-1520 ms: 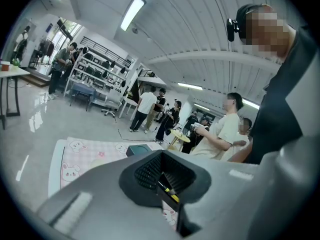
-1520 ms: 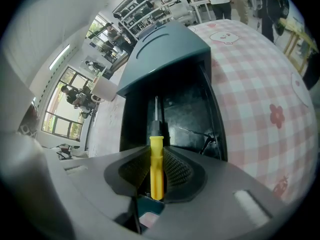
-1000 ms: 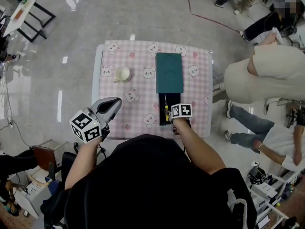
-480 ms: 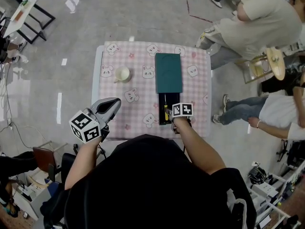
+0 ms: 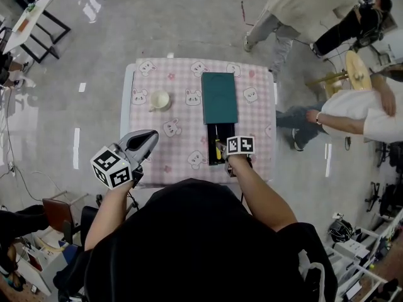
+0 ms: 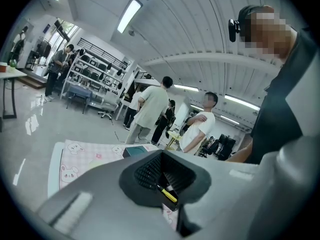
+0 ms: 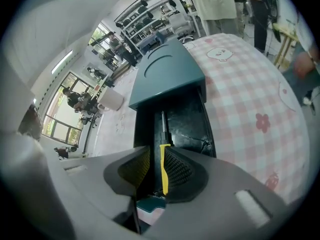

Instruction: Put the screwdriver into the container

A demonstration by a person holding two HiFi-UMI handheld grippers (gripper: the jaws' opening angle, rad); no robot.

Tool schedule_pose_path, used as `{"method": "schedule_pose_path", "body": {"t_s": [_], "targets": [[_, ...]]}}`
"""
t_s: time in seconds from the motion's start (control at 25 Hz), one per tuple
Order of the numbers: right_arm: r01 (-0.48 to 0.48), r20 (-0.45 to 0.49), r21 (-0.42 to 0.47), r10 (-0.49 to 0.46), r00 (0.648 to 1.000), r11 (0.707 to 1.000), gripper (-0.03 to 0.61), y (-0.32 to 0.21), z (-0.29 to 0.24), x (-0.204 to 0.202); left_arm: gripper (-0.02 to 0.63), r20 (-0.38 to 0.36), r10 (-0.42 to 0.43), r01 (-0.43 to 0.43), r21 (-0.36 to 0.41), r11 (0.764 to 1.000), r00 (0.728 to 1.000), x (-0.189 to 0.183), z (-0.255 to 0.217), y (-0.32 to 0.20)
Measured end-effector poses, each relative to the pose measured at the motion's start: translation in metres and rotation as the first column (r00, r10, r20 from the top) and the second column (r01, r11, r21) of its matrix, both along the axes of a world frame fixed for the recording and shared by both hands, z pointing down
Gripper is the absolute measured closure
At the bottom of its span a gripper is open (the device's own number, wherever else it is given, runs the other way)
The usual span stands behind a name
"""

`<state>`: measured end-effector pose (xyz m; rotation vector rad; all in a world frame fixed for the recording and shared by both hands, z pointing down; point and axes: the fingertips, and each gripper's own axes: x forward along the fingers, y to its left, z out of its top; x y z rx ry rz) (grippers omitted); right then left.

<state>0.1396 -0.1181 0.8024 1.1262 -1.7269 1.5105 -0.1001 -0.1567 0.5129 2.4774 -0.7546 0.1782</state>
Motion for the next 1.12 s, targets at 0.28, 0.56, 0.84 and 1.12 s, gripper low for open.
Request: {"method": "schedule_pose_path", "body": {"t_s": [0.28,0.56,0.84,1.12], "targets": [[-0.007,0.01,0.042,0.006,1.0,0.999,0.46,-0.004,-0.018,-0.003,0.614,-0.001,0.01,-0.01,0.02,1.0,1.0,-0.004,-0.005,0.002],[-0.013,0.022,0.086,0.012,1.0,0.996,0.46,-0.007,-0.038,-0.005,0.614,-0.002,0.026,-0.026,0.035,0.999,1.0,-0.004,-0.012,0.005],[-0.027,0.038,0.118,0.023,0.999,0.993,0.46,0.001,-0.056,-0.007,0.614,0.0,0.042,-0.042,0.045,0.998,0.999,-0.004,-0.018,0.014],[-0.05,0.051,0.167,0.042,0.998,0.985,0.46,0.004,-0.076,-0.011,0.614,0.001,0.064,-0.064,0.059,0.996,0.998,-0.003,-0.023,0.023]]}}
